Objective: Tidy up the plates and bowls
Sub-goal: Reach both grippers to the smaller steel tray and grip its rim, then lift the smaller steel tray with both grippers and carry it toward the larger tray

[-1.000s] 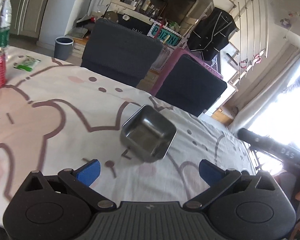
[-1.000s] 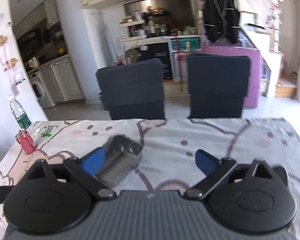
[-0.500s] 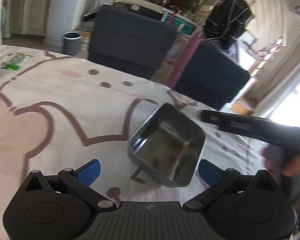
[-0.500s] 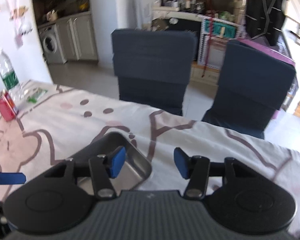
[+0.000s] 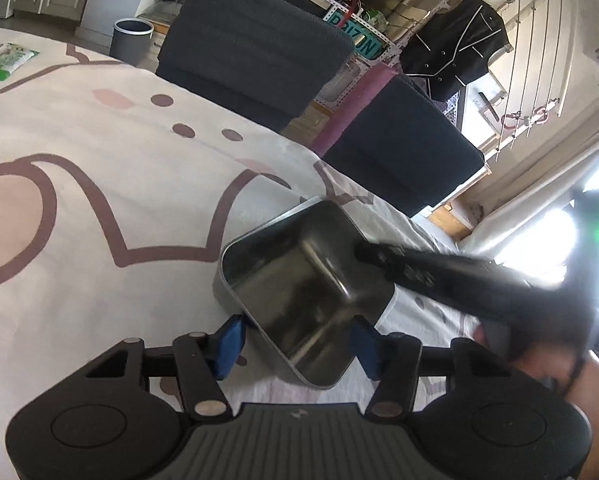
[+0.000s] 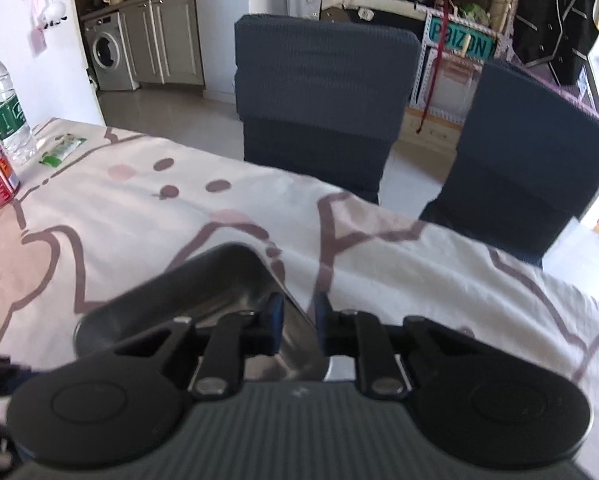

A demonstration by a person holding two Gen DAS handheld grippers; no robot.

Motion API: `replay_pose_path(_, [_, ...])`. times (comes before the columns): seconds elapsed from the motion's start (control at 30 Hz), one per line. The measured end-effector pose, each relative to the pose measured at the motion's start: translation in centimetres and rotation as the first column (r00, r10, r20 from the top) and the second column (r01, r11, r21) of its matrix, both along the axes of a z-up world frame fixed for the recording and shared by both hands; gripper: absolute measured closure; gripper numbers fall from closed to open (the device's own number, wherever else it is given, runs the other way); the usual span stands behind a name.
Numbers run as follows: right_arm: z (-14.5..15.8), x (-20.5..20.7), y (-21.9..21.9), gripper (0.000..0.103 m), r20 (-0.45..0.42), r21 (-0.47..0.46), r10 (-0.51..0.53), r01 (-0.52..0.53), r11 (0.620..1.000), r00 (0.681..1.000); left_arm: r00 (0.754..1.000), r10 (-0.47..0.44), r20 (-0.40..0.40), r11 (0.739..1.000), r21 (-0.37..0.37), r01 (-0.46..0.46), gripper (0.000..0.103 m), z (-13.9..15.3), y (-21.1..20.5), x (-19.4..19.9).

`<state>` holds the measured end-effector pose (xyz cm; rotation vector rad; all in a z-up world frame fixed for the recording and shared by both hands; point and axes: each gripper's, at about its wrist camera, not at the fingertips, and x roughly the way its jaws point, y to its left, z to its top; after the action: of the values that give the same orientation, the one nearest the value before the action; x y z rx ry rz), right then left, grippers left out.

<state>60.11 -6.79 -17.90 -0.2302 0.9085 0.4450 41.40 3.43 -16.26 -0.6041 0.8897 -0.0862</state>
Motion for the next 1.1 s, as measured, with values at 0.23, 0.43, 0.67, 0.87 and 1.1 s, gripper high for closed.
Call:
replay_pose_path(0.23, [0.6, -3.0, -3.1, 0.084, -0.107, 0.034, 0.028, -0.024, 0.999, 0.994, 1.000, 0.015, 0.004, 1.000, 0.011, -0.015, 0.062, 0.0, 1.3, 0.4])
replay_pose_path(0.43, [0.7, -5.3, -4.8, 0.084, -0.164, 0.119, -0.026, 0.046, 0.992, 0.986, 1.000, 0.020, -0.013, 1.000, 0.023, -0.019, 0.080, -0.5, 2.2, 0.9])
replay_pose_path(0.67, [-0.3, -4.2, -5.1, 0.084, -0.180, 0.176, -0.087, 0.119, 0.977, 0.980, 0.999, 0.005, -0.034, 0.999, 0.040, -0.004, 0.086, -1.1, 2.3, 1.4])
replay_pose_path(0.87, [-0.5, -4.8, -5.1, 0.098, -0.136, 0.150, -0.103, 0.123, 0.981, 0.985, 0.999, -0.021, -0.044, 0.996, 0.082, 0.025, 0.094, -1.3, 2.2, 1.6])
replay_pose_path(1.1, [1.4, -6.1, -5.8, 0.098, -0.133, 0.155, -0.105, 0.126, 0.980, 0.985, 0.998, -0.068, -0.019, 0.993, 0.095, 0.070, 0.095, 0.9, 1.5, 0.4])
